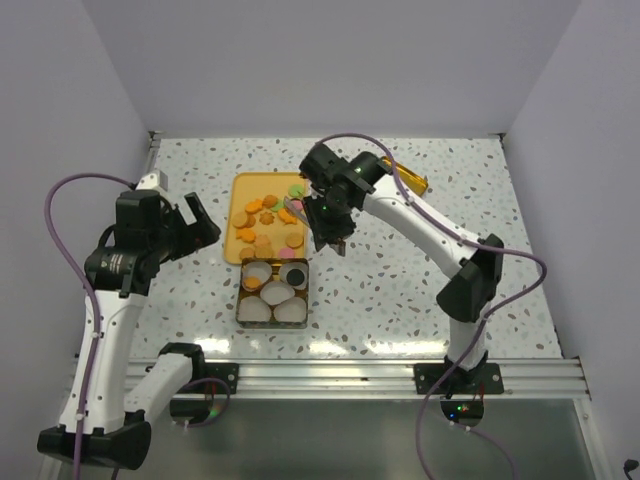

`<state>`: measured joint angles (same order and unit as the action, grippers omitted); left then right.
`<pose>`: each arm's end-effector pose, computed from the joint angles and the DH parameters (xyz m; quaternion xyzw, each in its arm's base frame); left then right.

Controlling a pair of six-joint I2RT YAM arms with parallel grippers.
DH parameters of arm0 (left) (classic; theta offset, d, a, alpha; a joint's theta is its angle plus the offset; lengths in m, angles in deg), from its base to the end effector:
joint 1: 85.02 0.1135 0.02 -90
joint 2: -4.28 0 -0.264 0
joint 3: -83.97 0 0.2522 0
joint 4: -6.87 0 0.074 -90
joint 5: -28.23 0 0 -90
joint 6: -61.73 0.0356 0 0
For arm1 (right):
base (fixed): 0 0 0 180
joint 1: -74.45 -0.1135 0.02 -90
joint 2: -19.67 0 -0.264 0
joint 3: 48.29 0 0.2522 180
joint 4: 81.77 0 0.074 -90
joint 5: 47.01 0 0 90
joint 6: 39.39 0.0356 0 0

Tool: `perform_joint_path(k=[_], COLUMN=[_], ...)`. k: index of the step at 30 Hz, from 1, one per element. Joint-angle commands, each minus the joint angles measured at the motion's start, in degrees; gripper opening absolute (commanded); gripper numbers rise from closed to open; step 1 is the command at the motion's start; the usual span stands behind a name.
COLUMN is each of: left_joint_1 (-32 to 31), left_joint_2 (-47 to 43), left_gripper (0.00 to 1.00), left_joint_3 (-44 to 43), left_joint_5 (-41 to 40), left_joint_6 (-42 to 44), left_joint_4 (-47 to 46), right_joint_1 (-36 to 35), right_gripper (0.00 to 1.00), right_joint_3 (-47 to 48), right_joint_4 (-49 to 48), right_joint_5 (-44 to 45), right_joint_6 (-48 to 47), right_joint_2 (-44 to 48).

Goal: Pack the cookies

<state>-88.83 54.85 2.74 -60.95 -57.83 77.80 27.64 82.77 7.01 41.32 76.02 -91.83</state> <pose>0.1525 -0.0107 0.3752 -0.1992 0.8851 -0.1269 0.4009 0.2684 0.2874 0.3411 -0.1852 0.9659 0.1179 0.1372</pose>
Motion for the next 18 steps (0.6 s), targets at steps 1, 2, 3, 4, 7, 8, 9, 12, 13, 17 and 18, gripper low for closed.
perform_joint_path(k=[1,2,3,4,7,8,9,12,13,17,18], left_joint_1=[-0.14,-0.14,-0.14,-0.14,-0.14,-0.14,-0.14,-0.14,-0.14,-0.14,-0.14], left_joint_2=[-0.38,-0.47,-0.64,-0.91,-1.26,-1.43,-1.44,-1.87,-1.87,-1.87,-1.87], left_gripper=[1.00,1.00,1.00,1.00,1.00,1.00,1.00,1.00,1.00,1.00,1.00], left_joint_3=[1.54,1.89,2.33,3.12,4.61,4.97,5.41,6.11,6.11,7.43,7.95], left_joint_5=[0.50,0.59,0.59,0.59,0.50,0.41,0.24,-0.64,-2.04,-3.63,-4.07], left_joint_6=[-1.37,-1.55,-1.64,-1.64,-1.38,-1.29,-1.20,0.20,0.55,4.32,4.95], left_joint_4=[-3.81,-4.17,-4.34,-4.43,-4.96,-5.13,-5.22,-5.31,-5.05,-5.92,-6.19], right_joint_1=[-0.39,-1.17,-1.62,-2.23,-6.44,-7.41,-8.47,-11.90,-12.69,-13.57,-13.84], right_gripper=[0.28,0.28,0.28,0.28,0.28,0.28,0.28,0.28,0.29,0.29,0.29], right_joint_3=[-4.08,-6.01,-6.81,-7.60,-11.72,-12.52,-13.49,-17.18,-19.71,-25.70,-26.41], right_joint_4=[-2.69,-2.86,-2.95,-2.87,-2.78,-2.78,-2.95,-3.39,-3.83,-6.99,-7.34], right_joint_5=[-3.86,-4.04,-4.21,-4.39,-4.66,-4.83,-4.92,-5.44,-6.14,-7.64,-7.73], right_joint_6=[-1.76,-1.85,-2.12,-2.64,-2.73,-2.56,-2.38,-1.51,-0.63,0.96,0.96], right_joint_2=[7.96,8.93,10.67,11.48,14.63,15.43,16.22,18.95,19.82,23.61,23.61])
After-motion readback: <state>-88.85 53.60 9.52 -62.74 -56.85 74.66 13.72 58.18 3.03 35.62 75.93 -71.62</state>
